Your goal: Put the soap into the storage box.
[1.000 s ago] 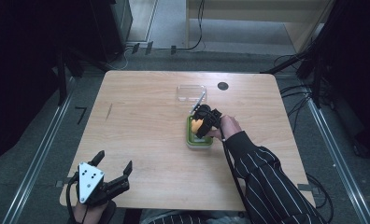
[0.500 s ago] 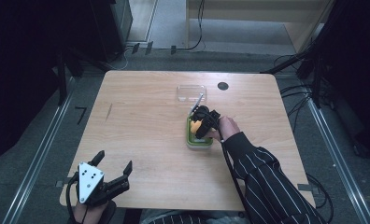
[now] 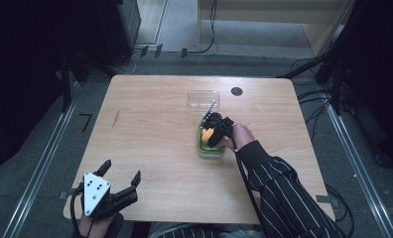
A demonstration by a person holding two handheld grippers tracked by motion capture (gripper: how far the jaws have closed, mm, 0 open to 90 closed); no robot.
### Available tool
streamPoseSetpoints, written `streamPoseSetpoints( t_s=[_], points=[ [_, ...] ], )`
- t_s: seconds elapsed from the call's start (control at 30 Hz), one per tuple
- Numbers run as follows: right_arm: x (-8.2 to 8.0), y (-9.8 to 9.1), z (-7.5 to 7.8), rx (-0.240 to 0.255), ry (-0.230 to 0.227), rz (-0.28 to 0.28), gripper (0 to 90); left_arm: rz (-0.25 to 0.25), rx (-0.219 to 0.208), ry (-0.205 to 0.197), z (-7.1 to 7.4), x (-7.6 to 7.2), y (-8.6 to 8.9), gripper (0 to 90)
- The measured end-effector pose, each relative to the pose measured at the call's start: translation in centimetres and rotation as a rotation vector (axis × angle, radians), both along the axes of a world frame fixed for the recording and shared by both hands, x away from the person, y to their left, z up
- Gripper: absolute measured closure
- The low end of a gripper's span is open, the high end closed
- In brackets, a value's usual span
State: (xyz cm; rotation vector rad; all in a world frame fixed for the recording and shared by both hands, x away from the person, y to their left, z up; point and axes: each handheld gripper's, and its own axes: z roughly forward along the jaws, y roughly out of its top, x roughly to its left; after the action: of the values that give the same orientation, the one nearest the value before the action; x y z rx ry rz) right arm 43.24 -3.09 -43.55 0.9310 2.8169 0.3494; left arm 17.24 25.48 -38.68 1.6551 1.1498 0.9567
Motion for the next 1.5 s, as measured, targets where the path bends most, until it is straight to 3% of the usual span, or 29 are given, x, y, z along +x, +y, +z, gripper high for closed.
streamPoseSetpoints(
  t_s=[0.27,0.57,1.0,1.5],
  points=[
    [-0.5,0.0,0.3,-0.002,-0.008,0.009,30.1,-0.006,-0.003,-0.003,0.0,0.1,-0.1,13.6],
    [-0.7,-0.9,0.7,-0.006,0.002,-0.014,14.7,-0.015,-0.004,-0.002,0.0,0.4,-0.3,13.7],
    [-2.2,-3.6,2.6,0.029,-0.007,-0.051,7.7,-0.025,-0.002,-0.002,0.0,0.5,-0.4,13.6],
    [-4.2,-6.6,3.1,0.023,-0.014,-0.082,5.7,-0.023,-0.004,-0.002,0.0,0.5,-0.5,13.6]
  ],
)
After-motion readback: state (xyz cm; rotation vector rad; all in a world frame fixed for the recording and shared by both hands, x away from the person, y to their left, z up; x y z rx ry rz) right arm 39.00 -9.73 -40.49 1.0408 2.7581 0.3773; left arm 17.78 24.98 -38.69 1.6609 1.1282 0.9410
